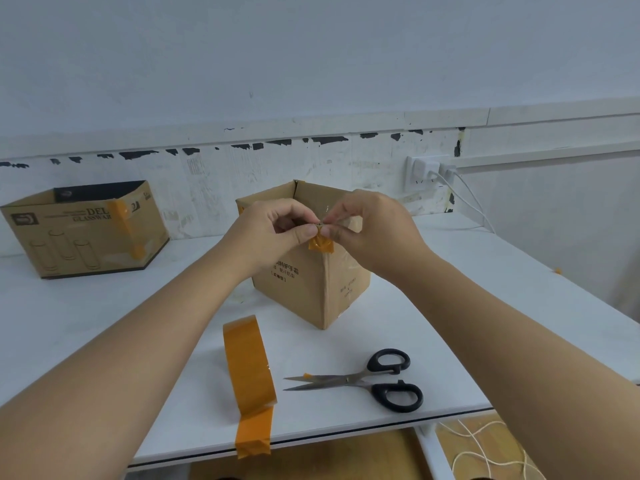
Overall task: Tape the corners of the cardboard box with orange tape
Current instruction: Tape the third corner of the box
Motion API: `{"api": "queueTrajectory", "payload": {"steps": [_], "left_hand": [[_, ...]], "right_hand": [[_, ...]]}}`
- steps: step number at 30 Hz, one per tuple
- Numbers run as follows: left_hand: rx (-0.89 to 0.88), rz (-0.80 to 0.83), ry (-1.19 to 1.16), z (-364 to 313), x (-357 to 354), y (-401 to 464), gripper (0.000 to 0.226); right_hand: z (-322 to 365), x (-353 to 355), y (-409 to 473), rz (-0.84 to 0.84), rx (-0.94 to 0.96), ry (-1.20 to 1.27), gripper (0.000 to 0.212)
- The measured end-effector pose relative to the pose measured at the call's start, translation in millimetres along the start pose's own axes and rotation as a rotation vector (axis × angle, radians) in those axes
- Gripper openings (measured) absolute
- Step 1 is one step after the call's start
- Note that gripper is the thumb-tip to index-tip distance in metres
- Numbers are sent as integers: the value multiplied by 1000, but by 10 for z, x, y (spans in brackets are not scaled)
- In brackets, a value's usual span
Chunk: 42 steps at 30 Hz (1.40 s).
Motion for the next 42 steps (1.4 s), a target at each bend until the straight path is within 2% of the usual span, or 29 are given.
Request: {"api": "queueTrajectory", "payload": {"steps": [9, 17, 27, 38, 42], "left_hand": [[2, 26, -88, -4, -9, -34, 19], [-48, 15, -37, -10, -28, -34, 25], [-70, 14, -7, 15, -31, -83, 30], [-150, 21, 138, 35, -74, -98, 42], [-127, 23, 129, 29, -51, -96, 43]], "right_hand": [[-58, 9, -8, 49, 4, 30, 12], [-45, -20, -5, 8, 51, -8, 10], [-46, -20, -73, 28, 104, -13, 24], [17, -80, -90, 40, 195, -91, 29], [10, -66, -104, 44, 205, -83, 30]]}}
Point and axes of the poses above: each hand's wrist, its own y-axis towards the middle knuckle, its own x-axis out of the back of the hand, z = x × y, the point moved 9 cm from there along y, towards the middle knuckle, and after that the axes turned 15 degrees about -z, right-handed, at the moved point
